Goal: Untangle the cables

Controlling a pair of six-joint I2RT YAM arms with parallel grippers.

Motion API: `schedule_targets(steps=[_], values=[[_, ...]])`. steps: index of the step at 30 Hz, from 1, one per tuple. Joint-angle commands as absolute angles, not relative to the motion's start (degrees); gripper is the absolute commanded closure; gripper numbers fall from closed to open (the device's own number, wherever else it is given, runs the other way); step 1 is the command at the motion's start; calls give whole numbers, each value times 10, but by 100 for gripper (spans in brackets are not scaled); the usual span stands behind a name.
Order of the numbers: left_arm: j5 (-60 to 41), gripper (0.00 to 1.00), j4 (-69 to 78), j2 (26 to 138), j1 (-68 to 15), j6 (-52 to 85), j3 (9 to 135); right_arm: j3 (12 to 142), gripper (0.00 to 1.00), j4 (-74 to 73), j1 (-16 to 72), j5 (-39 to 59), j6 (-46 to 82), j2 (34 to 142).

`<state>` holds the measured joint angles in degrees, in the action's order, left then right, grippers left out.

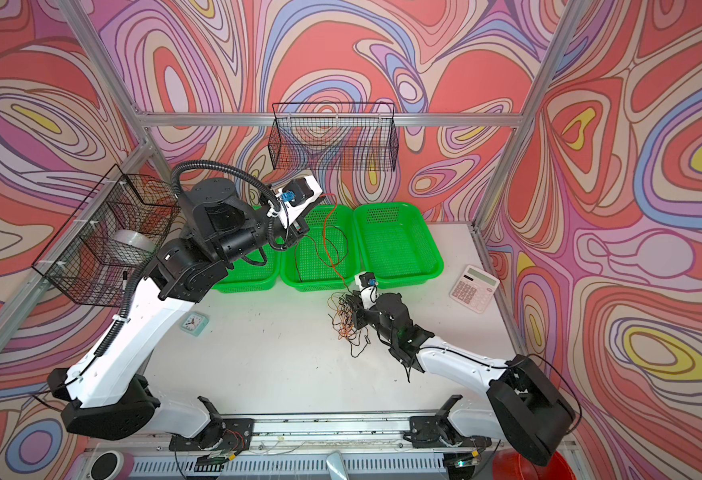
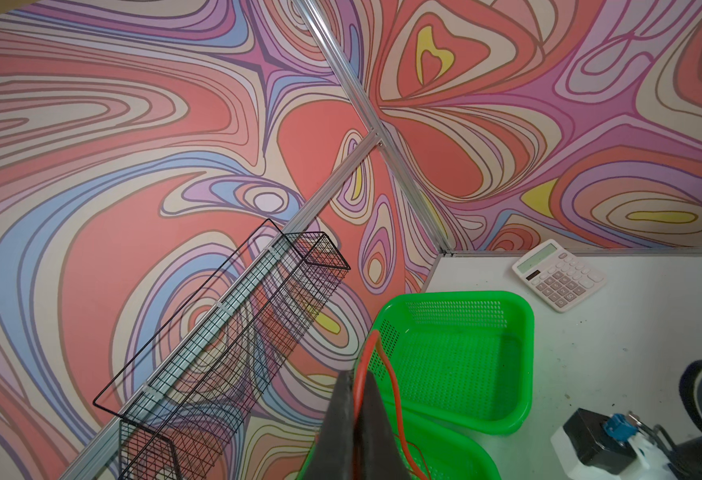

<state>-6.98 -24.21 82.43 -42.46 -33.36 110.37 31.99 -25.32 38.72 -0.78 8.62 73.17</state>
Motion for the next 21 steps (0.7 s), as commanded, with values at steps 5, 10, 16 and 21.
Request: schedule_targets(steps=[5, 10, 16, 21], values=[[-61, 100, -211, 769, -397, -307, 1044, 358, 100, -265, 389, -8, 46, 738], [-51, 100, -190, 728, -370, -277, 965, 381, 100, -227, 389, -14, 23, 724], [-78, 100, -111, 646, -307, -190, 766, 425, 100, -145, 388, -40, -1, 688], [-118, 85, -17, 581, -284, -131, 575, 437, 100, -102, 388, -36, -20, 664]])
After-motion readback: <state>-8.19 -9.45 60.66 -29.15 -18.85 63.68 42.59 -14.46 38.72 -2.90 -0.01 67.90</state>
